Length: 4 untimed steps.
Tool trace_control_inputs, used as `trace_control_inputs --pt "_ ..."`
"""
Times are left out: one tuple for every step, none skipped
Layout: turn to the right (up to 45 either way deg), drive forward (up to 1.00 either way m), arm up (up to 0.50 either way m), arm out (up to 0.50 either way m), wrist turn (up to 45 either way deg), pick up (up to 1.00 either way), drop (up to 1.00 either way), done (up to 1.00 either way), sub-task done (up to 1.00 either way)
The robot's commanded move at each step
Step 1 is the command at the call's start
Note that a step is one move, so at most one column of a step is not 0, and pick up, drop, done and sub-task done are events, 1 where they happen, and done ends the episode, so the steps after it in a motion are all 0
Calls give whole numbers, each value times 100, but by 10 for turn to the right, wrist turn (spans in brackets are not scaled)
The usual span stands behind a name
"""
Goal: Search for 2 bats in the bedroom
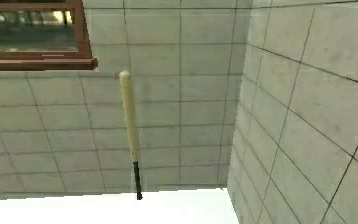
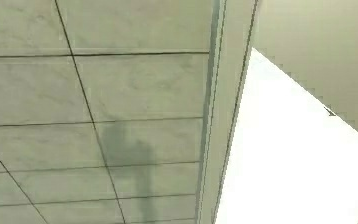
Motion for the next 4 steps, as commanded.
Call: trace_control_inputs --pt "0 45 0 0 0 0 0 0 0" --pt "-210 0 0 0 0 0 0 0 0" --pt "0 0 0 0 0 0 0 0 100" --pt "-450 0 0 0 0 0 0 0 0"
